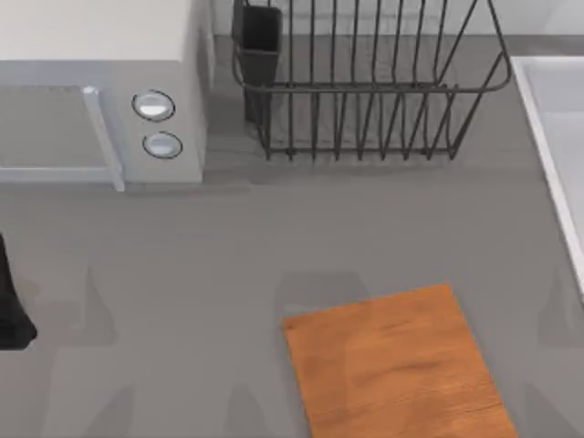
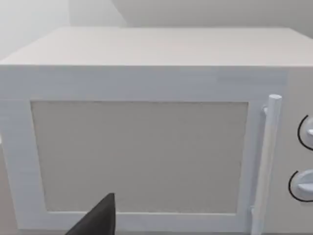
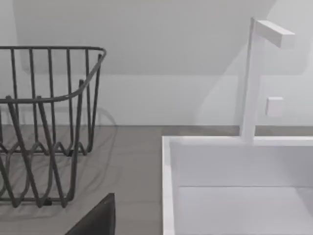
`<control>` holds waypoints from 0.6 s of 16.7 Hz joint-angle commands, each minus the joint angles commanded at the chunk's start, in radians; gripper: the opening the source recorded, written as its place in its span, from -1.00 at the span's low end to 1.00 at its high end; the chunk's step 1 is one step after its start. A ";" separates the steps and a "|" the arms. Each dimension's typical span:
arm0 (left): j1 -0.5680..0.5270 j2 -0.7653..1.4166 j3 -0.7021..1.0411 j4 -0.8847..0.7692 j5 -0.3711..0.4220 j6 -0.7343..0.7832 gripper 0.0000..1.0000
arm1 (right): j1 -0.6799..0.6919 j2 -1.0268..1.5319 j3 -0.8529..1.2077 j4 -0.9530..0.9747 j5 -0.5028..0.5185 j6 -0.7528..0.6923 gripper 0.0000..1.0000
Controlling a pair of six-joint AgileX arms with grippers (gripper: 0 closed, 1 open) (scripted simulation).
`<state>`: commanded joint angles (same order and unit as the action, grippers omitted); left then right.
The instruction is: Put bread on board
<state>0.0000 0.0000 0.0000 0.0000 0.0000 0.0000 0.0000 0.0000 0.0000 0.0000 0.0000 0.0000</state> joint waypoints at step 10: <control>0.050 0.382 0.324 -0.242 -0.001 0.149 1.00 | 0.000 0.000 0.000 0.000 0.000 0.000 1.00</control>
<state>0.0496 0.3816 0.3244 -0.2422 -0.0013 0.1486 0.0000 0.0000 0.0000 0.0000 0.0000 0.0000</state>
